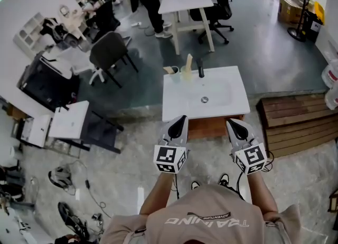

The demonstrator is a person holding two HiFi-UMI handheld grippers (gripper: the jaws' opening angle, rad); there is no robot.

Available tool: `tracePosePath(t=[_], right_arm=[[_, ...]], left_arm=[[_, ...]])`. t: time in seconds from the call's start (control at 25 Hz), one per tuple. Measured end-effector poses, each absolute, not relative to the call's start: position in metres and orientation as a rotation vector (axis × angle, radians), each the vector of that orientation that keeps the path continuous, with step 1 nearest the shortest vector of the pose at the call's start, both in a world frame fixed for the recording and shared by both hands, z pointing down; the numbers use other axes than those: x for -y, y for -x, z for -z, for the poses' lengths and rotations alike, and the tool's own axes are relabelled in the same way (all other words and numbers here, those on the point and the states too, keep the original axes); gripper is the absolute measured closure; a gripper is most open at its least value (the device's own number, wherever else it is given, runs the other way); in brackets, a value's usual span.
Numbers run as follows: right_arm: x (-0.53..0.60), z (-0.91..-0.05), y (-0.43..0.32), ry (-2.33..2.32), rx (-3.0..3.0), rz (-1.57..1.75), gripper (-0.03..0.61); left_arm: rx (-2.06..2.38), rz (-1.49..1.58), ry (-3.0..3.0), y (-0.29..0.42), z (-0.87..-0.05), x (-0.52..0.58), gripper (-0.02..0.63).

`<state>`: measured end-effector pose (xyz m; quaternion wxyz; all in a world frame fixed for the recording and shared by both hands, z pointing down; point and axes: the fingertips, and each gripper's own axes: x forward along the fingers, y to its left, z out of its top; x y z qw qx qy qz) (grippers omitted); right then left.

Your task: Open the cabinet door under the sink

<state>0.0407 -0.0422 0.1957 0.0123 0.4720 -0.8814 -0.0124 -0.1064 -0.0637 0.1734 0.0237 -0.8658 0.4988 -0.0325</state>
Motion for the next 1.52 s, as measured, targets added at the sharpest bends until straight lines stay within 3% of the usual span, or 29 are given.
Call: tracePosePath(t=[1.52], right_arm=[[0.040, -0.195, -0.035, -1.417, 2.755, 0.048, 0.578]], left_arm=[[-1.521, 0.088, 2.729, 0.103, -0.182, 0.052, 0.597]])
